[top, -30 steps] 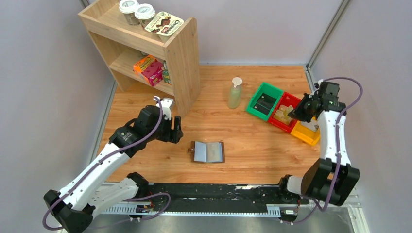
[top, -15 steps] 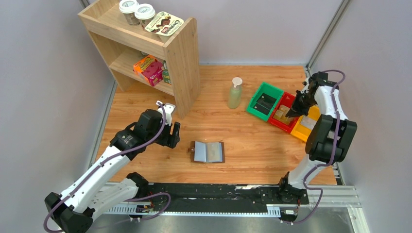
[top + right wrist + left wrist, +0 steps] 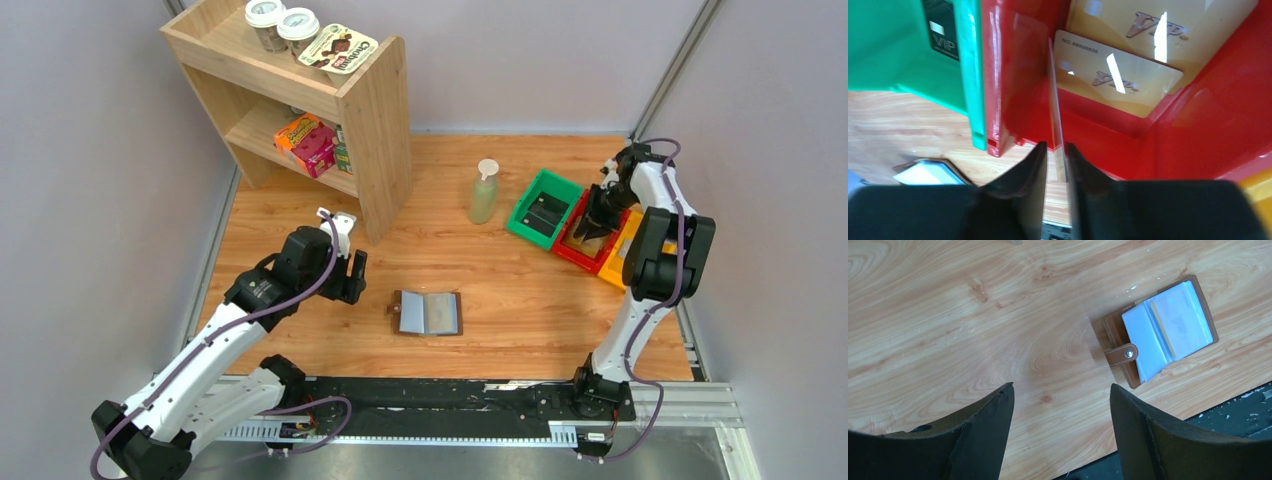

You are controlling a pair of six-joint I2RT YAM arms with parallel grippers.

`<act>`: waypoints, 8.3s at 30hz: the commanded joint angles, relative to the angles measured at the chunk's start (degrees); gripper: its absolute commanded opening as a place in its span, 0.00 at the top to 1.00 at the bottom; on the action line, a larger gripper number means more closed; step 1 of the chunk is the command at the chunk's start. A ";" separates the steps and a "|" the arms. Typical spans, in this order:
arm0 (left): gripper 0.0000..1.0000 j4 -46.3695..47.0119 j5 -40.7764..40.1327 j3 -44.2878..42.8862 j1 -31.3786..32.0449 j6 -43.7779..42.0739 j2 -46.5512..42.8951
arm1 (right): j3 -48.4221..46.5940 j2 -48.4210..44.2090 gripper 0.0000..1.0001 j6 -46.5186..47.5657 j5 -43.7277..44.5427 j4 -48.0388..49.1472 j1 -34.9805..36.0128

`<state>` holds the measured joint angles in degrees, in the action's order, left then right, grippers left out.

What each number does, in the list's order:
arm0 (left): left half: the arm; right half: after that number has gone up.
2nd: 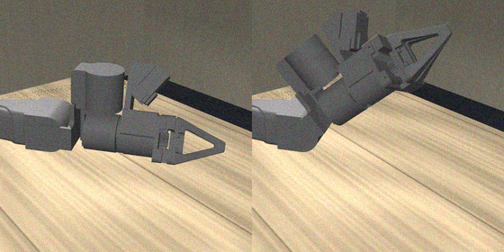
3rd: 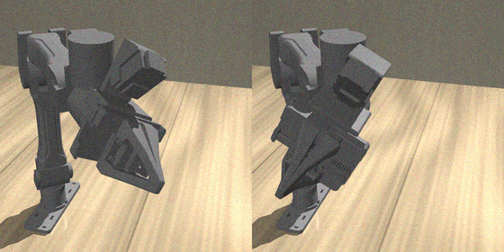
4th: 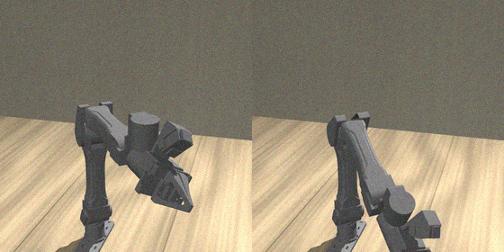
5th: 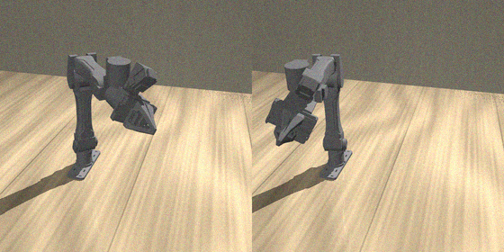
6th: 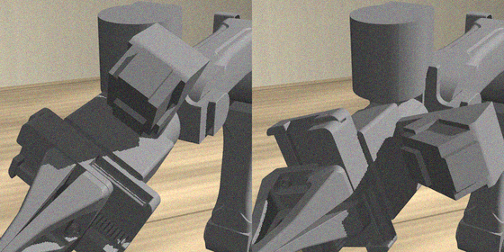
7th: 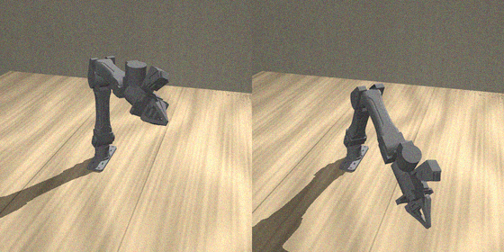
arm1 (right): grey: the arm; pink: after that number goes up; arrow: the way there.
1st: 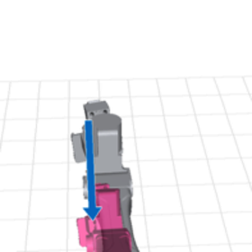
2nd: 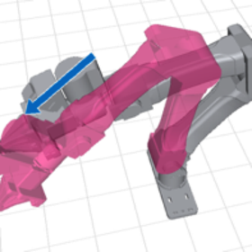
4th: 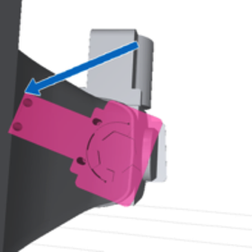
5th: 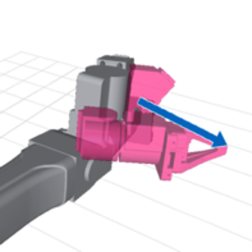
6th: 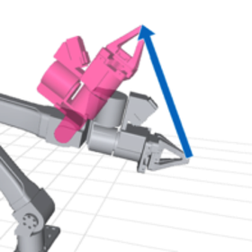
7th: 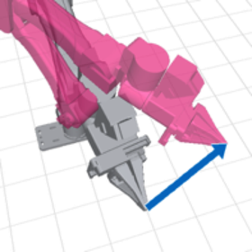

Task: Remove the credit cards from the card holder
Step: Place the credit card in the storage box, then remove the credit card from the card holder.

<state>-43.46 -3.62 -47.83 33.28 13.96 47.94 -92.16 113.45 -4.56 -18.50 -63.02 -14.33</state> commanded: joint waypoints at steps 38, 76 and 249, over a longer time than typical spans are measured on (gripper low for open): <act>0.39 15.94 9.16 0.37 12.94 25.41 8.65 | 43.98 -47.28 0.52 -36.13 22.90 39.19 57.91; 0.69 40.92 3.79 25.95 15.50 47.22 25.53 | 48.48 -27.76 0.55 -41.24 29.23 51.60 72.86; 0.73 69.21 5.81 37.47 15.06 60.49 18.50 | 51.99 -19.14 0.77 -39.30 9.45 58.63 60.47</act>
<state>25.26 1.43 -9.23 47.64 73.97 67.02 -41.21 91.96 -44.56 -10.20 -0.93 45.93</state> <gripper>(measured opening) 0.188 0.225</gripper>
